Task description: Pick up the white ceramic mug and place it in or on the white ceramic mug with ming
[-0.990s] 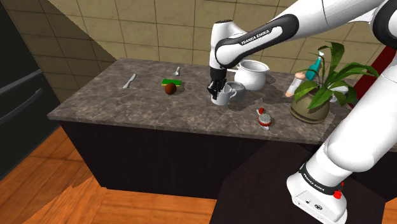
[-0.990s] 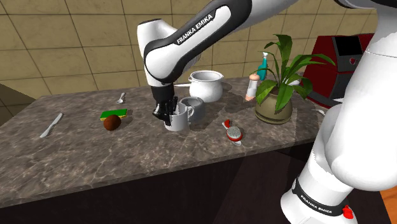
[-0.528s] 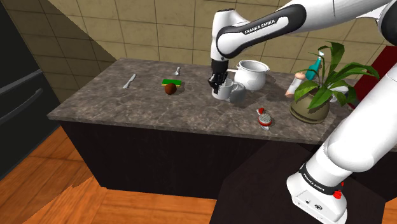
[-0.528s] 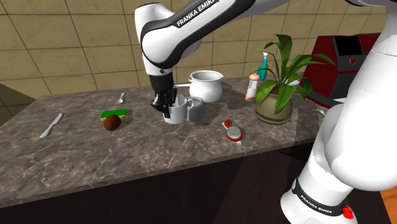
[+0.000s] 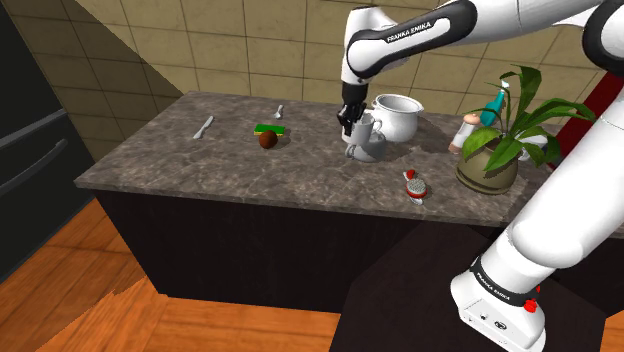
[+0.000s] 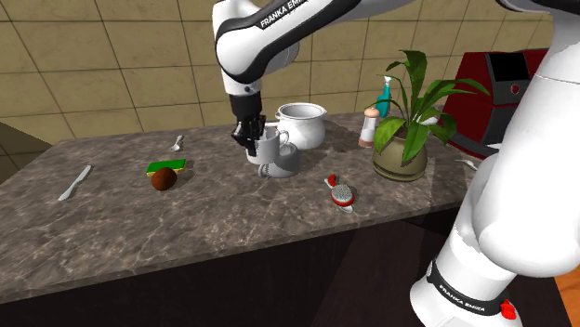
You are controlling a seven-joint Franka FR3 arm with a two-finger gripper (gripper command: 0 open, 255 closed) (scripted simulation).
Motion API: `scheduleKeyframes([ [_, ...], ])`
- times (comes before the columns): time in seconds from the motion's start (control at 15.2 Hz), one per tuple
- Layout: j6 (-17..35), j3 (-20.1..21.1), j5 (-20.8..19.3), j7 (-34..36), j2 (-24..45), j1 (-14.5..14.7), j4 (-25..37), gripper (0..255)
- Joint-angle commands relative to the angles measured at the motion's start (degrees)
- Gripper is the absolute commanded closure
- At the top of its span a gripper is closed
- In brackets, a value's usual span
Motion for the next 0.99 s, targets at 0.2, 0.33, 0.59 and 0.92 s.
scheduleKeyframes([
  [0.2,-1.21,-3.20,-0.13,-6.71,3.45,-3.43,5.04,255],
  [0.33,-1.74,-4.29,-0.07,-9.16,5.23,-4.73,7.49,255],
  [0.59,-3.12,-6.27,0.27,-13.95,9.36,-7.35,13.28,255],
  [0.92,-2.14,-7.34,0.61,-16.78,12.92,-9.06,16.00,255],
])
